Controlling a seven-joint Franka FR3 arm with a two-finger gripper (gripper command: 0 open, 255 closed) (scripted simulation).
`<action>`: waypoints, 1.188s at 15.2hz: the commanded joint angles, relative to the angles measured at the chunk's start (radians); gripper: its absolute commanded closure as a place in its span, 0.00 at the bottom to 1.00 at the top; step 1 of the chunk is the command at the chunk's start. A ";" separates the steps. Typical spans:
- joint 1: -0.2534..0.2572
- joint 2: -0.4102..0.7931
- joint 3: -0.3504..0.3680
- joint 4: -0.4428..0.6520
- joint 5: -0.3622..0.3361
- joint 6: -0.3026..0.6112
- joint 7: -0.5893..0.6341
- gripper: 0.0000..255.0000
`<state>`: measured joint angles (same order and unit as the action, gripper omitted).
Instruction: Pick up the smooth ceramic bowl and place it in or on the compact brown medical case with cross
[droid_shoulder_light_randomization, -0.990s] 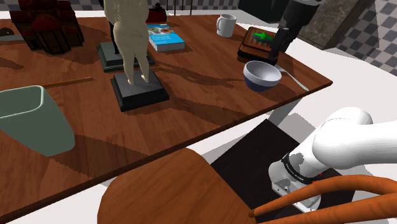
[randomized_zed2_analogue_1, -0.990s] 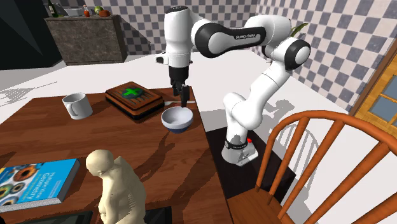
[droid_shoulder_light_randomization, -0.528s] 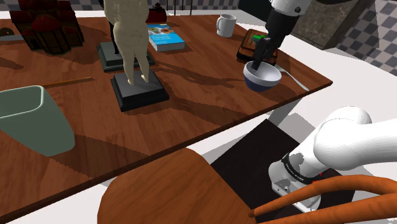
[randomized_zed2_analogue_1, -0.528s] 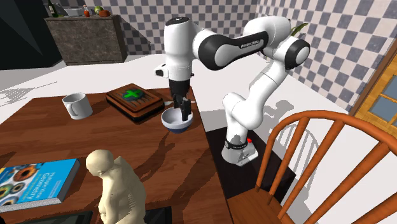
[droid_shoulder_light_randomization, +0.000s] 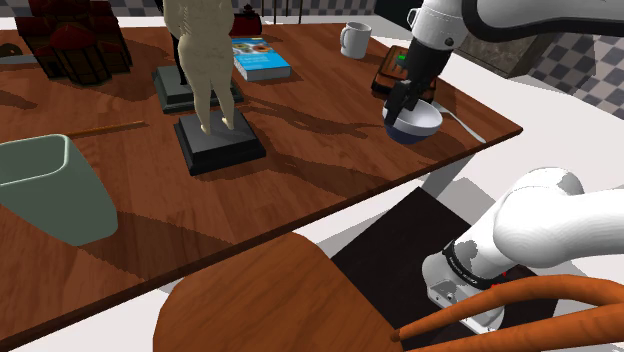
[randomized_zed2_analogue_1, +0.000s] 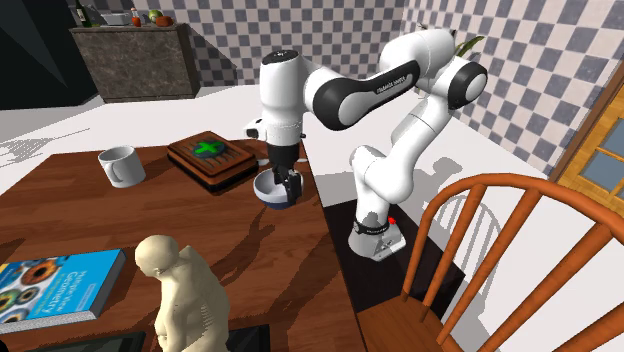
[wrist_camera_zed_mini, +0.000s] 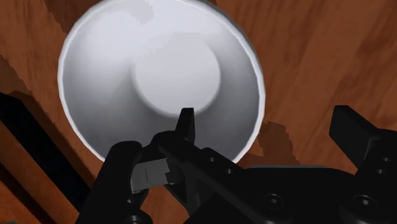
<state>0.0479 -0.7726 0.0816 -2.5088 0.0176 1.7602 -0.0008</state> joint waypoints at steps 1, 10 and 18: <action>0.000 -0.002 -0.001 -0.014 -0.001 0.012 -0.002 0.00; 0.000 -0.002 -0.001 -0.013 -0.001 0.011 -0.002 1.00; -0.001 -0.002 -0.001 -0.013 -0.001 0.012 -0.002 1.00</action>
<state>0.0475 -0.7749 0.0805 -2.5218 0.0170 1.7718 -0.0023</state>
